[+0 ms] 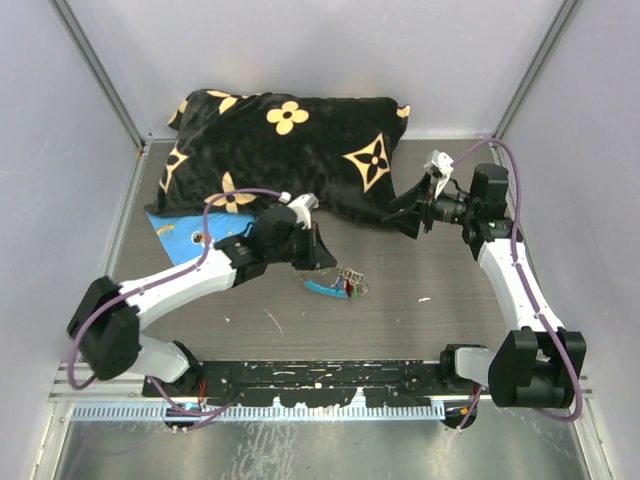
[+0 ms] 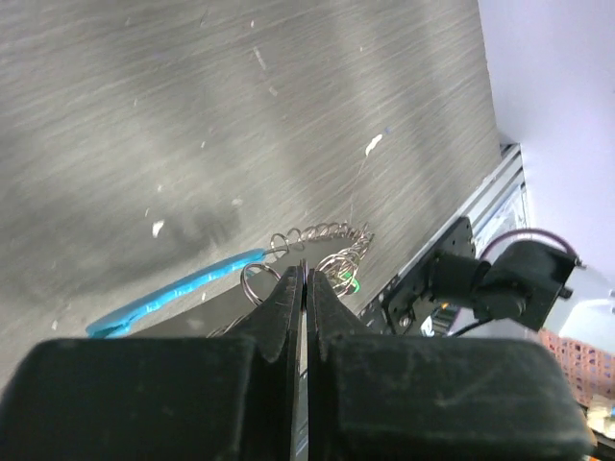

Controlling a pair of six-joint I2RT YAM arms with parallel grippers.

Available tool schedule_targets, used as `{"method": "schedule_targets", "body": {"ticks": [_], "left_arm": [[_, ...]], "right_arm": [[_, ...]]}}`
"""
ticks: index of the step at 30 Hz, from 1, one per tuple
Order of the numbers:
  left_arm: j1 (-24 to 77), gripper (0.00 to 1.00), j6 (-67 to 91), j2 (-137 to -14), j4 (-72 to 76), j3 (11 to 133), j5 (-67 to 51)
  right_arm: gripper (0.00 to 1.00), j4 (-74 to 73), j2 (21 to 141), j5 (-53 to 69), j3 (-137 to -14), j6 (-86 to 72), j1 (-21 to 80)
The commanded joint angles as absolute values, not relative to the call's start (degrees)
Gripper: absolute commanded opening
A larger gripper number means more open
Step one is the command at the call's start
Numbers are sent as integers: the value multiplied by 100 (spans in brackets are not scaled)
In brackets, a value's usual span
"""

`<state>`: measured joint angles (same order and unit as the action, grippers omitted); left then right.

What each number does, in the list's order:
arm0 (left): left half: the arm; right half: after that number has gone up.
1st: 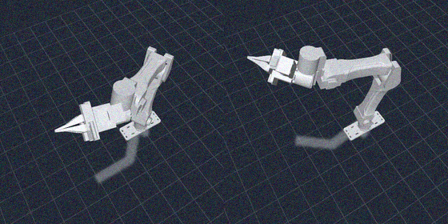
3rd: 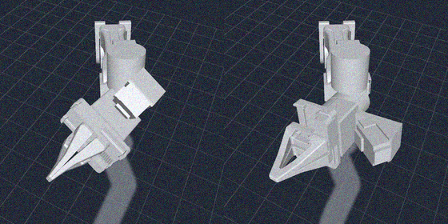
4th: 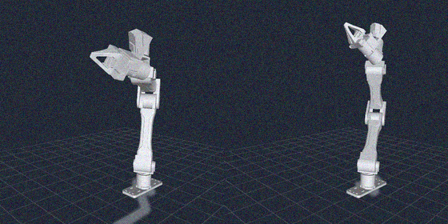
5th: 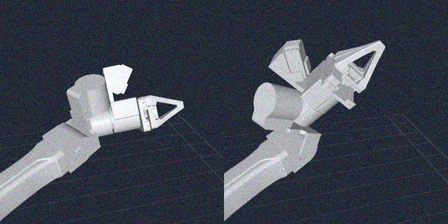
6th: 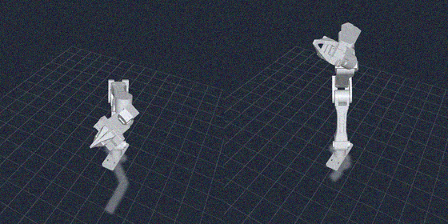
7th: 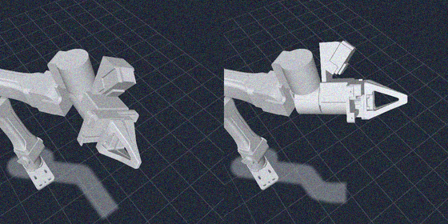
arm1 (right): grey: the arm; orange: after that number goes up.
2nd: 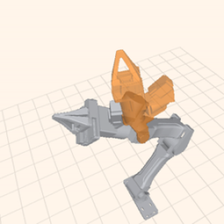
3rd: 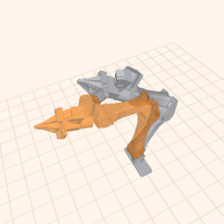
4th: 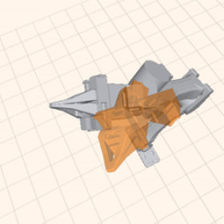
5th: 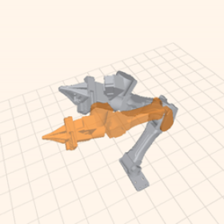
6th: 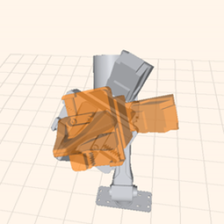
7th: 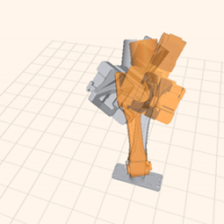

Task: Remove the keys from the keyring
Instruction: Place the keyring at the center of the board.

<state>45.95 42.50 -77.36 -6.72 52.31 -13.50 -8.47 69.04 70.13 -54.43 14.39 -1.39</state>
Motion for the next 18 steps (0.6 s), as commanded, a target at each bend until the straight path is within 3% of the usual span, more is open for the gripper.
{"method": "schedule_targets", "body": {"ticks": [1,2,5,8,9,11,15,18], "left_arm": [[4567,0,4252,-8520,-655,6236,-1141],[4551,1,4200,-8714,-821,6408,-812],[4392,21,4177,-9208,-1210,6892,-182],[4195,24,4152,-9391,-1047,7118,-176],[4168,30,4099,-9337,-945,7130,-112],[4160,46,3912,-9117,-863,7139,77],[4163,58,3330,-8126,-281,6644,214],[4152,75,2965,-7097,500,5847,39]], "right_arm": [[63,-252,6594,7095,-5318,1116,-399],[64,-202,6577,7096,-5298,1073,-448],[64,-99,6528,7078,-5235,969,-545],[64,-62,6489,7054,-5217,946,-613],[64,-69,6472,7057,-5213,933,-630],[63,-65,6429,7053,-5204,939,-654],[63,-205,6344,6978,-5222,1089,-698],[63,-811,6278,6893,-5477,1587,-703]]}}
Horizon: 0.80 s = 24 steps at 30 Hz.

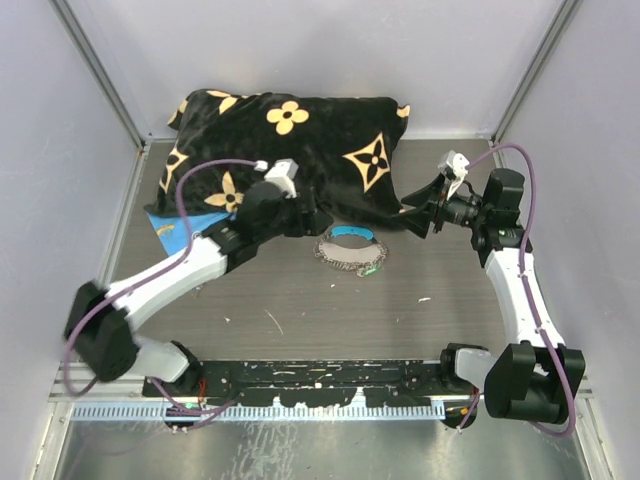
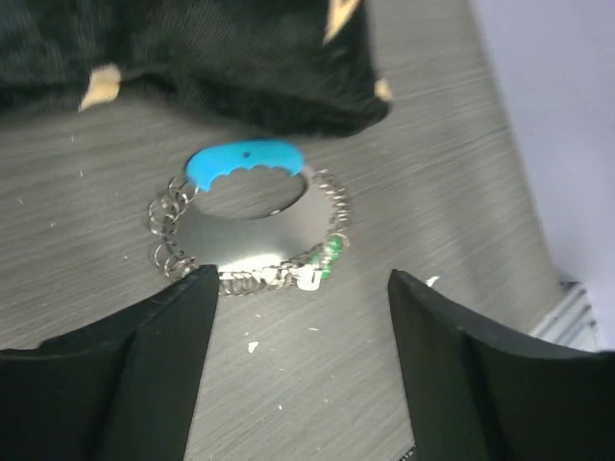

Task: Remove the keys from the keyring
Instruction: Place the keyring at the center of the board, then reset both arms

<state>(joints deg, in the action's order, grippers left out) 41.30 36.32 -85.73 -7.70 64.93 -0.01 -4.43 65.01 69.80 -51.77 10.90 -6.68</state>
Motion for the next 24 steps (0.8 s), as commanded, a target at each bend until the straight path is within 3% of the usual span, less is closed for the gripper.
{"method": "schedule_targets", "body": {"ticks": [1,3,8,12,17,24], "left_arm": [[4153,83,2870,-6707,727,5559,-29],[4142,97,2831,-5989,970,5137,-104],[4120,98,2681,-4664,12,5312,-199],[4121,98,2533,-4198,-1109,6139,-292],[4114,98,2476,-3981,-2005,6814,-452],[4123,98,2756,-3660,-2074,6774,-787]], "right_arm": [[63,-1073,6253,6825,-5616,1834,-703],[64,-1626,6236,6667,-6005,2157,-704],[73,-3364,6351,6069,-7652,3053,-707],[100,-3727,6375,5436,-8800,2588,-703],[100,-3306,6319,4665,-9551,117,-703],[100,-3360,6177,5691,-9942,-294,-703]]}}
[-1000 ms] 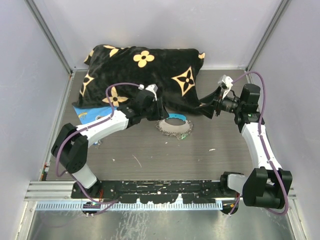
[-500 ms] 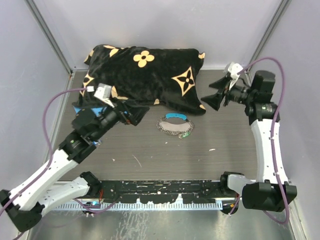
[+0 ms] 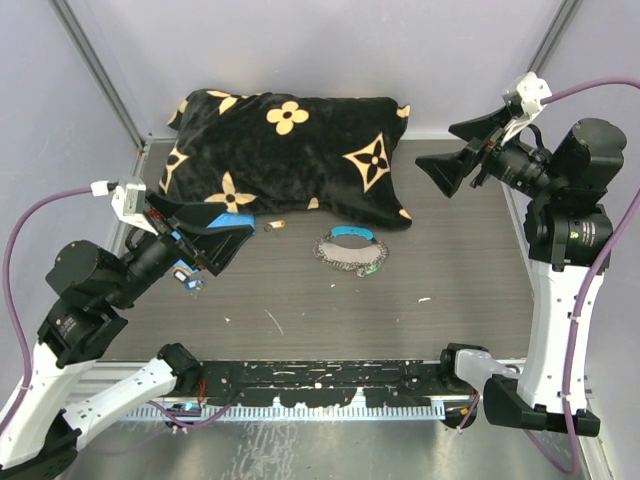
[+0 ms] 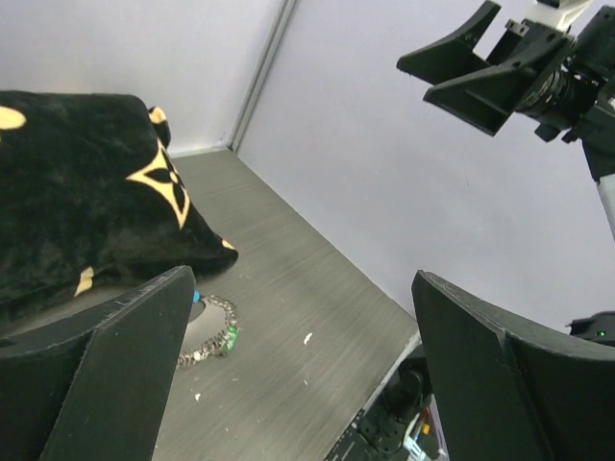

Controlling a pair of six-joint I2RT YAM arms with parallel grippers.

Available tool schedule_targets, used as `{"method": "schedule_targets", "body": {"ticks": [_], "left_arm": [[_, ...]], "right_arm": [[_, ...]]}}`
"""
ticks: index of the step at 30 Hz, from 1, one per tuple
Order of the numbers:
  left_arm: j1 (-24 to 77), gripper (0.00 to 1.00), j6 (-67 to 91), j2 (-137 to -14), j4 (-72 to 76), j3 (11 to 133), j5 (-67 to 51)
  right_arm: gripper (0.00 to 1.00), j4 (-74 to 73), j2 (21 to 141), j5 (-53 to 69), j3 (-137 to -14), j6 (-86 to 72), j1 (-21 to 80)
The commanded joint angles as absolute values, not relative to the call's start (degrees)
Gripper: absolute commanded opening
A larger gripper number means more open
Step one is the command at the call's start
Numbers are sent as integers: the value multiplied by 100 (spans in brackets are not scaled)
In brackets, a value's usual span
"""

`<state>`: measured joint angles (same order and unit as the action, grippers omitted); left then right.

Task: Remove the keys from the keyring
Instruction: Reset both arms

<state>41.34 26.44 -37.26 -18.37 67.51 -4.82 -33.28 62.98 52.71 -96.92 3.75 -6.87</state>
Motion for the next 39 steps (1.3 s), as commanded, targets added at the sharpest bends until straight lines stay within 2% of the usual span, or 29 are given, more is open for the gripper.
{"method": "schedule_targets", "body": {"ticks": [1,14,39], "left_arm": [[4122,98,2759,-3618,-2074,6763,-798],[4114,98,2689,-3573,-2003,6700,-979],[4118,98,2487,-3564,-2004,6532,-1044]], "right_arm": [[100,-3331,6146,5656,-9933,-405,-703],[100,-3335,6145,4722,-10154,-1268,-779],[100,-3186,6101,4938,-9901,-1121,-1004]]}}
